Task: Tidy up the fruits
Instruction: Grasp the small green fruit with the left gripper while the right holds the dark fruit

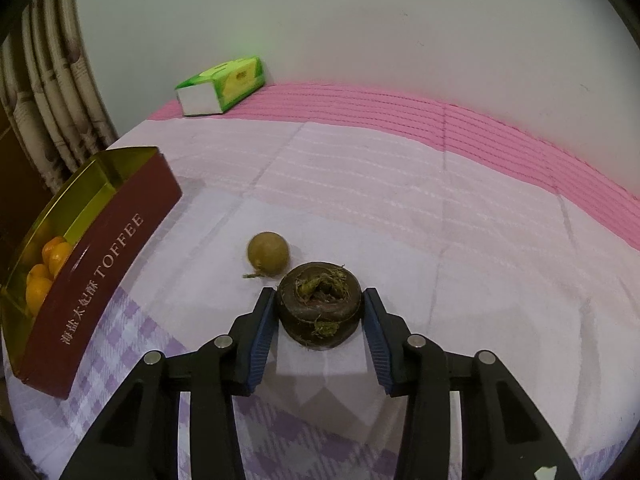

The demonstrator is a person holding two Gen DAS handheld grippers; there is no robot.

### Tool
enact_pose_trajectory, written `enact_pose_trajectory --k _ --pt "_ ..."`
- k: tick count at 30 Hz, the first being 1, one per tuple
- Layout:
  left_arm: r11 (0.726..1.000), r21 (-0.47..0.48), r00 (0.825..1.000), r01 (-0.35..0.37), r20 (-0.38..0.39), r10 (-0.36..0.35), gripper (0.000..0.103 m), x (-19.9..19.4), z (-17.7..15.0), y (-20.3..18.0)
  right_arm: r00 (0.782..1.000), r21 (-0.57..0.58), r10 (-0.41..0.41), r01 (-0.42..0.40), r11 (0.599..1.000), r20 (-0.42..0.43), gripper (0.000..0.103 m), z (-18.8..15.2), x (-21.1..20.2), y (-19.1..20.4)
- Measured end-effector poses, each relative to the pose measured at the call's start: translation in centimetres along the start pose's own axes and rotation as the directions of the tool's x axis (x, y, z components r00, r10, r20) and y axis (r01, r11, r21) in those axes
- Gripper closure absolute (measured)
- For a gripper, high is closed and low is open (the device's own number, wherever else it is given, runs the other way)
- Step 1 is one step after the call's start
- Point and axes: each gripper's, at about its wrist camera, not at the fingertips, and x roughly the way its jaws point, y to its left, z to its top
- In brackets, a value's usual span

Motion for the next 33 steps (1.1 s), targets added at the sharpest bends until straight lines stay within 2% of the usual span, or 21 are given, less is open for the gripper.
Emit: enact_pose_trajectory --k 5,14,21,26,29,33 --pt "0.998 0.029 0.999 0.052 0.011 -0.052 0.012 -0.8 0.6 -2.6 0.999 0.028 -0.044 0.044 0.999 0.002 0.063 -0.6 -0.7 -2.3" --pt "0.968 0.19 0.984 0.166 0.025 -0.174 0.012 -1.0 2.1 -12.8 0.989 0.096 -0.146 0.146 0.985 -0.002 0.063 -2.4 -2.6 -8.1" --pt "0.942 0.216 0.967 0.256 -0.058 -0.25 0.012 1.2 2.9 -18.5 0.984 0.156 -0.176 0.174 0.972 -0.004 0.063 -3.7 -3.8 -11.6" --pt "0.935 0.193 0.953 0.297 -0.123 -0.277 0.012 3.3 4.0 -20.9 0.985 0.156 -0.173 0.173 0.973 -0.01 0.062 -3.9 -3.9 -11.6" --pt "0.932 0.171 0.939 0.321 -0.188 -0.289 0.017 4.8 4.6 -22.0 0.984 0.151 -0.176 0.176 0.973 -0.012 0.062 -4.0 -4.0 -11.7" --pt "0.927 0.121 0.908 0.355 -0.282 -0.31 0.03 6.9 5.5 -23.1 0.985 0.155 -0.172 0.171 0.973 -0.011 0.062 -4.1 -4.1 -11.8"
